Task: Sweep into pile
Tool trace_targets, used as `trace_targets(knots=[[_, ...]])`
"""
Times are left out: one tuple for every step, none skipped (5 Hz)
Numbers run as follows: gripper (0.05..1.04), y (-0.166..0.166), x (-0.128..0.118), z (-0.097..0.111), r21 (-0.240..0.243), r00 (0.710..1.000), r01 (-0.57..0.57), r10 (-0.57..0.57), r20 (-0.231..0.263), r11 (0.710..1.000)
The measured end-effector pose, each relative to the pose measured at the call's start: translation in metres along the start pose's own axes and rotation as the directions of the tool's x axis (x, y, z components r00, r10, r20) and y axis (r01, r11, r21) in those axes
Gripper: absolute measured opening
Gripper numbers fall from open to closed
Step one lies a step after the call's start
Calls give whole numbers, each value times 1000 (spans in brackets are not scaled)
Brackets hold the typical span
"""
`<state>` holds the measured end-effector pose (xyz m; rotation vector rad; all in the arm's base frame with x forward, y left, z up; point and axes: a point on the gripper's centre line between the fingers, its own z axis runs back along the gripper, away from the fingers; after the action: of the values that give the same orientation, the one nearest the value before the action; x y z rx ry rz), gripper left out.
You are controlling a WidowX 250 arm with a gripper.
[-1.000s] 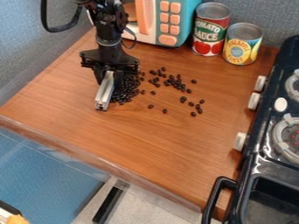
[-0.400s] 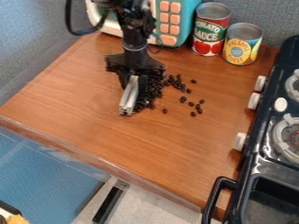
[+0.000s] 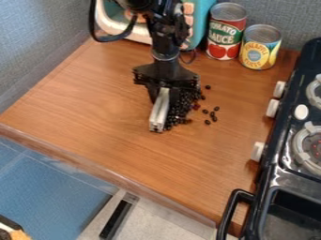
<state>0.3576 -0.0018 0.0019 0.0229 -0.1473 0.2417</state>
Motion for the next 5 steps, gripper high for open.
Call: trace_targets(knots=[[396, -9, -5, 1, -10, 1000, 5, -5, -13, 1000], [396, -9, -12, 3, -11, 1000, 16, -16, -25, 1000], [396, 1, -24, 9, -12, 999, 17, -18, -51, 1000], [396, 21, -28, 21, -7, 998, -13, 12, -63, 1000], [396, 39, -27, 58, -30, 999, -32, 33, 6, 999]])
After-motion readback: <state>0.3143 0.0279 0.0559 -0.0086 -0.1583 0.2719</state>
